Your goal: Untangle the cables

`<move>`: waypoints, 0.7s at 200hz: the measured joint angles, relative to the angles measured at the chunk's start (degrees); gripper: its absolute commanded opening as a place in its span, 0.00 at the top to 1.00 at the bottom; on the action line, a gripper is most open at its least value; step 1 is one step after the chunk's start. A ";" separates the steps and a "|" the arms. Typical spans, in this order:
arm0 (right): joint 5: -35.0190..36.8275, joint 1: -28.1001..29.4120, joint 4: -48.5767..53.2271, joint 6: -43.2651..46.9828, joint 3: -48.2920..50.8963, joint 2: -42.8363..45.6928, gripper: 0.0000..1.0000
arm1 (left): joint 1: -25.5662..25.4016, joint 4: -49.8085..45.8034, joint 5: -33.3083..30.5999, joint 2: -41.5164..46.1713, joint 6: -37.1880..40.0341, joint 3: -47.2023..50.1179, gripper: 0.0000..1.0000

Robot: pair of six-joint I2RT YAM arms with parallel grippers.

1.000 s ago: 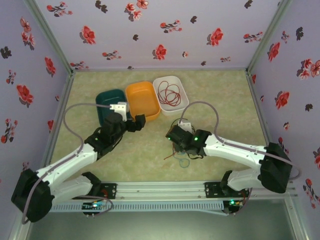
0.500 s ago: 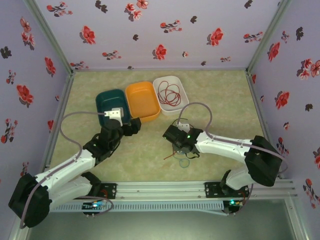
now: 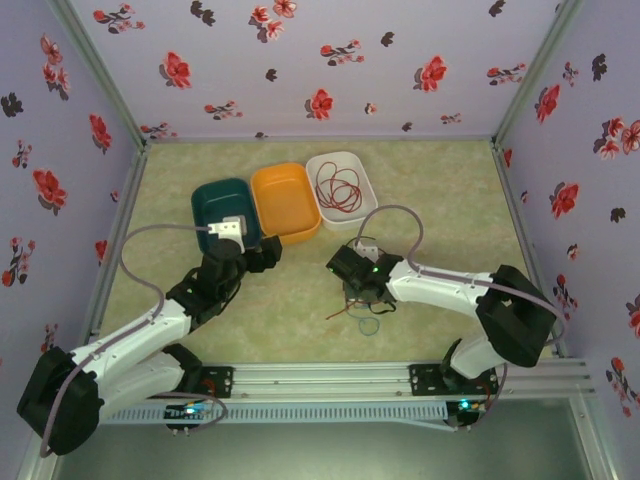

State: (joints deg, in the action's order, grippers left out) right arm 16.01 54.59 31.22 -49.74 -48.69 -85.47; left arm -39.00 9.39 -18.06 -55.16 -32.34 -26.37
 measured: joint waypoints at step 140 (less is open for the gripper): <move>-0.13 -0.50 -0.52 0.68 0.00 -1.20 0.90 | 0.02 -0.11 -0.02 -1.14 -0.37 0.00 0.00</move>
State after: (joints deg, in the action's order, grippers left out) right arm 15.88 54.08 30.70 -49.06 -48.69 -86.67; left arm -38.98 9.28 -18.09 -56.29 -32.71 -26.37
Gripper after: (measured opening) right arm 0.100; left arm 0.996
